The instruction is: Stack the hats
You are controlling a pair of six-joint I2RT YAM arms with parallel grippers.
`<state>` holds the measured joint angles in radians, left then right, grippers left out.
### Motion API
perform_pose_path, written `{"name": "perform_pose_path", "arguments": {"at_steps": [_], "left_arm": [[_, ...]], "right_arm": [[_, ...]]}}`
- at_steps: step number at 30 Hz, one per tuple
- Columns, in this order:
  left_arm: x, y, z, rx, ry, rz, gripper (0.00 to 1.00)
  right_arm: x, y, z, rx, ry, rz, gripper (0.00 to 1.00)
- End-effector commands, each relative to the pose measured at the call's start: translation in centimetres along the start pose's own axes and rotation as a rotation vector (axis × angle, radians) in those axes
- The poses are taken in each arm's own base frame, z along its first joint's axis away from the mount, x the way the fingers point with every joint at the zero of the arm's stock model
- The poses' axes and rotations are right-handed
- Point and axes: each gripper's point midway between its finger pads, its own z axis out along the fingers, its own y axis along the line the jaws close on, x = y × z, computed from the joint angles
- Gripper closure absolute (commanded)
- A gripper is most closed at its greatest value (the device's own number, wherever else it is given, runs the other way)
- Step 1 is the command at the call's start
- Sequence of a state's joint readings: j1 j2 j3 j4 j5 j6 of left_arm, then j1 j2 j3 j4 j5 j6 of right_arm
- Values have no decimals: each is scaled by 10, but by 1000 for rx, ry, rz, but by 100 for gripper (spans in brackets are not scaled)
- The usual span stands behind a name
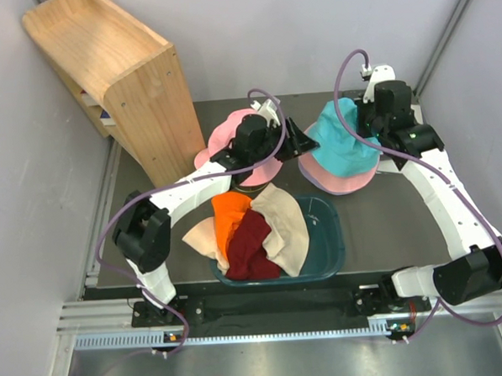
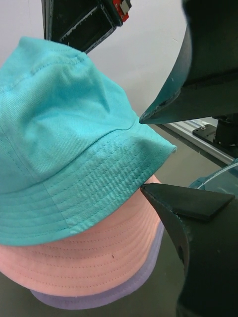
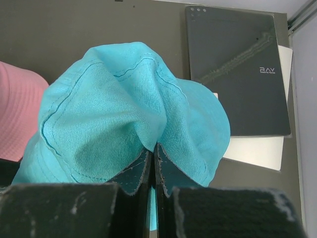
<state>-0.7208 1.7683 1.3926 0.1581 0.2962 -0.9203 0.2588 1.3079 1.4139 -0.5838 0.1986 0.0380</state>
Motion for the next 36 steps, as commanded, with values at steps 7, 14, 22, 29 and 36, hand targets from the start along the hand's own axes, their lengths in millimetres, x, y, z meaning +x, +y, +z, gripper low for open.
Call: {"name": "perform_pose_path", "arguments": {"at_steps": [7, 14, 22, 29, 36], "left_arm": [[-12, -23, 7, 76, -27, -6, 42], [-19, -20, 8, 58, -65, -13, 78], [-15, 17, 4, -134, -58, -20, 100], [7, 58, 2, -284, 40, -7, 100], [12, 77, 11, -349, 95, 69, 100]], "right_arm": [[-15, 0, -8, -14, -66, 43, 100], [-15, 2, -7, -20, -62, 43, 100], [-5, 5, -10, -38, -42, 54, 100], [20, 13, -5, -73, 10, 77, 100], [29, 18, -10, -112, 39, 95, 85]]}}
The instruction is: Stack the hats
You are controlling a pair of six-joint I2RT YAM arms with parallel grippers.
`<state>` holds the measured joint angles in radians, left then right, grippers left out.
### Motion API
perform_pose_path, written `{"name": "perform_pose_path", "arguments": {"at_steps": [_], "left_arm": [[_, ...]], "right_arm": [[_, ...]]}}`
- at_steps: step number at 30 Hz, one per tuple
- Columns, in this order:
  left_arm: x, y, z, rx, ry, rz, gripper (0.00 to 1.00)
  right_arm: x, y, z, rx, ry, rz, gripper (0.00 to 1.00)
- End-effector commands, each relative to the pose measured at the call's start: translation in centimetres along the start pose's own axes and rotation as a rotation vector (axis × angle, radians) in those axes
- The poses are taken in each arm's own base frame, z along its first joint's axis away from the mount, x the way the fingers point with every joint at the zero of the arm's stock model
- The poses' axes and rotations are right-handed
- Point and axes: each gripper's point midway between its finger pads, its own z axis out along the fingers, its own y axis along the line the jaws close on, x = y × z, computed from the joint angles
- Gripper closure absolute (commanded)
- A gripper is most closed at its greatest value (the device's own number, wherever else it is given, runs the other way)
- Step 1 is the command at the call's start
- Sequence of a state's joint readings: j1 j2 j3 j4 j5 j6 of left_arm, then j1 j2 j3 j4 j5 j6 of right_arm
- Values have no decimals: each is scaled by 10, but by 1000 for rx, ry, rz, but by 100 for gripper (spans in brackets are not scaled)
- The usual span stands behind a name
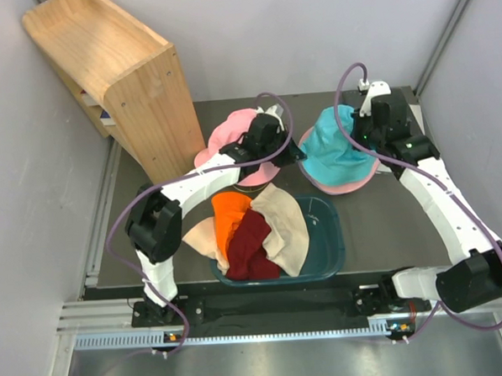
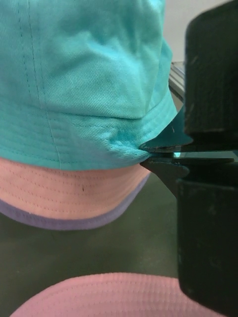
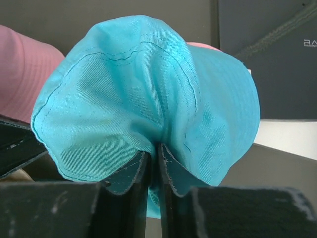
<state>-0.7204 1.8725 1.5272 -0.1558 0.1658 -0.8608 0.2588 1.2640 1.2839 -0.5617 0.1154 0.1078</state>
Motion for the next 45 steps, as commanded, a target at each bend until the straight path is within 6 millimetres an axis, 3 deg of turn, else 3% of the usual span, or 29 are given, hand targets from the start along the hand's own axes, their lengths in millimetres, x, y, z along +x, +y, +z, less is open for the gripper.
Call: {"name": "perform_pose_path", "arguments": {"at_steps": [1, 3, 4, 6, 8, 9, 10, 11, 12, 14, 15, 22, 28, 37, 45], "left_arm": [[-9, 5, 2, -49, 4, 88, 100], [-12, 9, 8, -62, 14, 115, 100], [-20, 2, 6, -55, 6, 126, 100], [-26, 5, 11, -60, 5, 146, 100], [-38, -2, 10, -46, -17, 176, 100], [-41, -1, 12, -50, -26, 185, 100], [-45, -4, 11, -46, -35, 195, 100], [-49, 1, 11, -62, -36, 204, 100], [-50, 6, 14, -79, -37, 208, 100], [-57, 6, 15, -82, -46, 221, 100], [-56, 9, 18, -87, -40, 226, 100], [-58, 15, 21, -111, -29, 278, 100], [-64, 12, 22, -92, -32, 295, 100], [-64, 17, 25, -93, -16, 268, 100], [-64, 12, 27, -68, -17, 273, 100]], "right_arm": [[-15, 0, -17, -41, -42, 47, 78], [-32, -1, -28, -72, -85, 81, 56], [-39, -13, -33, -74, -106, 111, 52], [-52, -17, -39, -128, -141, 153, 41], [-58, -44, -40, -116, -169, 217, 36], [-60, -41, -40, -179, -180, 229, 31], [-60, -54, -40, -178, -194, 262, 29], [-61, -55, -41, -207, -204, 304, 26], [-53, -52, -37, -265, -189, 332, 24], [-53, -64, -31, -281, -214, 392, 21], [-42, -65, -25, -297, -190, 415, 19], [-4, -69, 14, -379, -118, 568, 19], [12, -75, 30, -386, -86, 619, 20], [43, -84, 41, -397, -52, 676, 17], [41, -73, 40, -498, -82, 698, 23]]}}
